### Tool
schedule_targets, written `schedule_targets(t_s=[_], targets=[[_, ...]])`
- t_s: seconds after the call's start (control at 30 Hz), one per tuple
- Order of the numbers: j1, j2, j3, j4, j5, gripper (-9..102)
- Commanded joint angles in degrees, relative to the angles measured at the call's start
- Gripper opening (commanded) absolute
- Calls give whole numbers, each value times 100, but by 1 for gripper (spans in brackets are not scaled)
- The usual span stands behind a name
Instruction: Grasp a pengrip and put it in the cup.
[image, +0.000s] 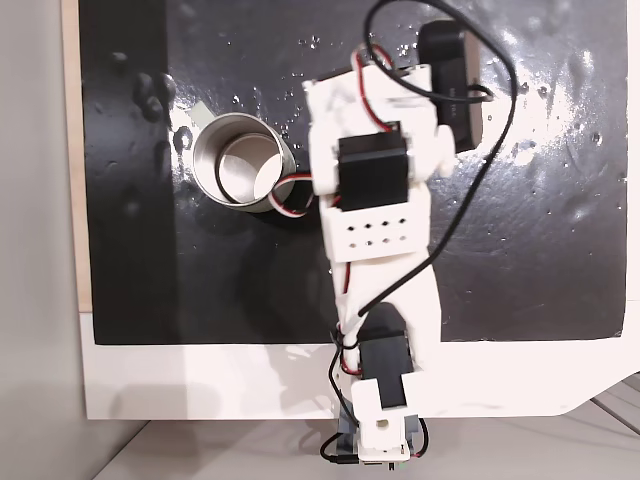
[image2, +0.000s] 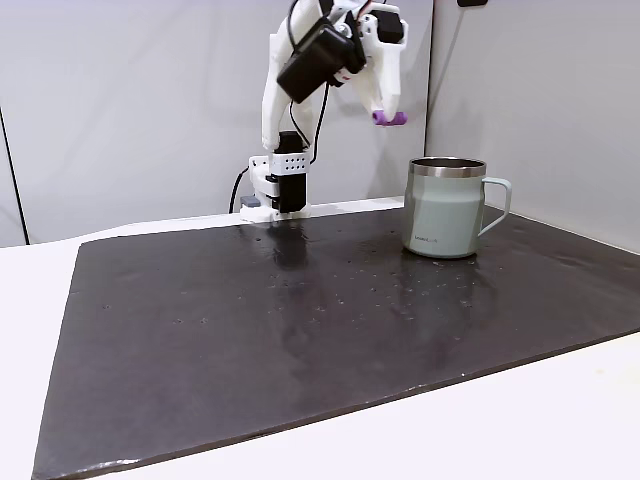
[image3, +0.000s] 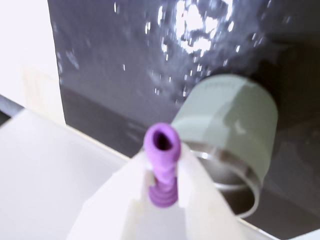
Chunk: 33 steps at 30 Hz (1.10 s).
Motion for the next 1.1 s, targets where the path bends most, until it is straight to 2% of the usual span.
schedule_targets(t_s=[0.0, 0.3, 0.47, 0.53, 0.6, 0.67, 1.07], targets=[[-677, 413, -97, 53, 316, 0], [-1872, 475, 352, 62, 483, 0], [-1969, 527, 466, 62, 475, 0], [-1916, 536, 483, 62, 483, 6], [-1916, 580, 562, 62, 457, 22], [-1960, 606, 615, 62, 431, 30], [-2136, 703, 686, 70, 431, 31]])
